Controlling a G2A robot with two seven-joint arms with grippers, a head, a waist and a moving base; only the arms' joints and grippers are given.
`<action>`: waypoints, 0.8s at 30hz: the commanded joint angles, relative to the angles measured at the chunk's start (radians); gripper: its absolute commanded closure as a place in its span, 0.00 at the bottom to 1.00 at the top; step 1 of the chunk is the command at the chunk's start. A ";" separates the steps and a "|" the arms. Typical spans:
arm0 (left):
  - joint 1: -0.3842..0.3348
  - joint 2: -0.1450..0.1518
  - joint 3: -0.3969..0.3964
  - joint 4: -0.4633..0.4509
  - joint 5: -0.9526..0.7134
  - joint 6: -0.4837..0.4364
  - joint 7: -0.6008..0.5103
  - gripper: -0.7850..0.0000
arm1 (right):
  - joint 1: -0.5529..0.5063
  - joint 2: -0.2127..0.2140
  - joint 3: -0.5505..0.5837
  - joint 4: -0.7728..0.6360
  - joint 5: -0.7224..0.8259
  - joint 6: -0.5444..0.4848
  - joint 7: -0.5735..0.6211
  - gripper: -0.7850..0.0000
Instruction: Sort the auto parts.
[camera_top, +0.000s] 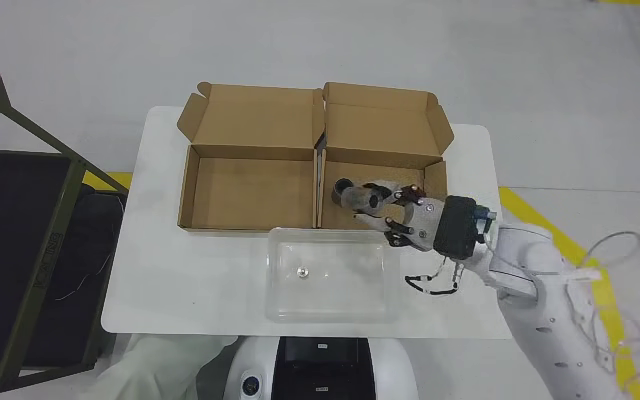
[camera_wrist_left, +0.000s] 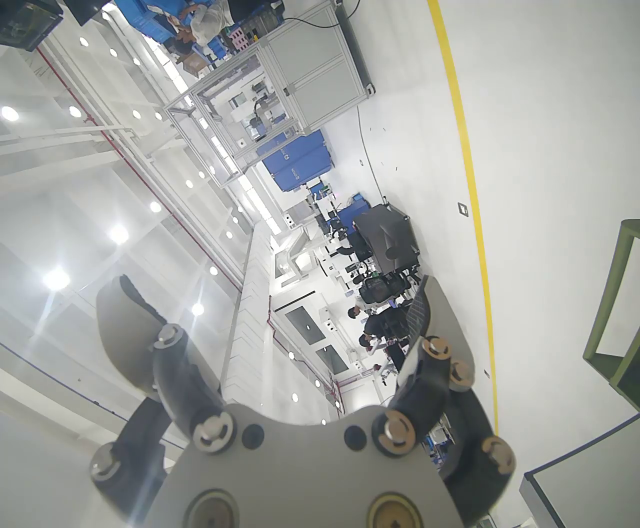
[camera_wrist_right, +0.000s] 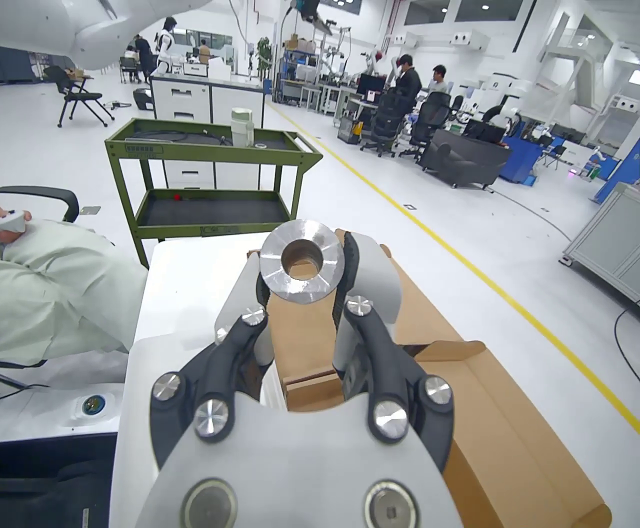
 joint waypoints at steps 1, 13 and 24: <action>0.000 0.000 0.000 0.000 0.000 0.000 0.000 0.00 | -0.012 0.002 0.022 -0.003 0.001 0.002 -0.028 1.00; 0.000 0.000 0.000 0.000 0.000 0.000 0.000 0.00 | -0.055 0.007 0.083 -0.019 -0.008 -0.012 -0.111 1.00; 0.000 0.000 0.000 0.000 0.000 0.000 0.000 0.00 | -0.007 -0.003 0.001 0.031 -0.077 0.007 -0.092 1.00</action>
